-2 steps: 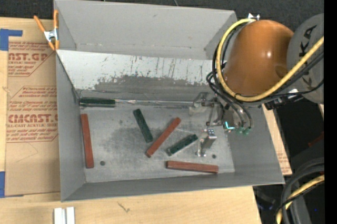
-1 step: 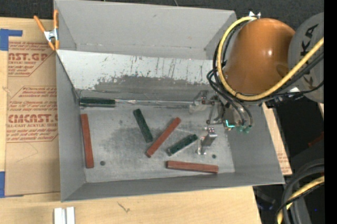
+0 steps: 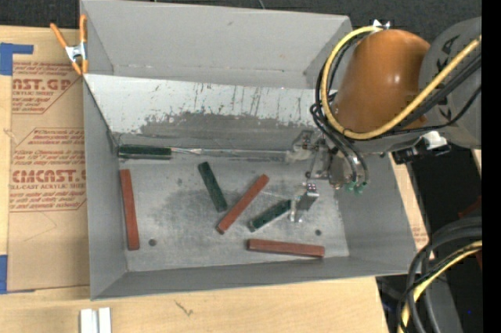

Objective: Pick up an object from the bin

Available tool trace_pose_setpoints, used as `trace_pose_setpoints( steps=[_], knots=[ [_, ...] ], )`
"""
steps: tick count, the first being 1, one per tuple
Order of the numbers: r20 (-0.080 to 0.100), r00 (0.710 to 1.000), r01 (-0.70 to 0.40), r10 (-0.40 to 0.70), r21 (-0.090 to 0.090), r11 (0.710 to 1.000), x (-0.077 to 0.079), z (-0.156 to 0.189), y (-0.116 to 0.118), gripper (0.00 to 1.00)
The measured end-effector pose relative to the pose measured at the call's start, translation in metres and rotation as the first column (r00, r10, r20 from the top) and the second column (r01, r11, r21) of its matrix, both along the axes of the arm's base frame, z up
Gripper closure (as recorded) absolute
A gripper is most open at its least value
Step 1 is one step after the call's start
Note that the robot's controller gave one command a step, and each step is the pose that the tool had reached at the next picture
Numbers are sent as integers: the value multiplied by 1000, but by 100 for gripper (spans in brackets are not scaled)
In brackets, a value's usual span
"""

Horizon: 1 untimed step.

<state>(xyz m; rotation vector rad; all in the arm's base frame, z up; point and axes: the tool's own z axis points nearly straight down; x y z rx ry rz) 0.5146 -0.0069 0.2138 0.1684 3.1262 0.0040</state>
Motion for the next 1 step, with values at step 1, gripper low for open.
trace_pose_setpoints(
  steps=[1],
  knots=[
    [-7, 996, 89, -89, -1, 996, 7, -54, -18, 0]
  ],
)
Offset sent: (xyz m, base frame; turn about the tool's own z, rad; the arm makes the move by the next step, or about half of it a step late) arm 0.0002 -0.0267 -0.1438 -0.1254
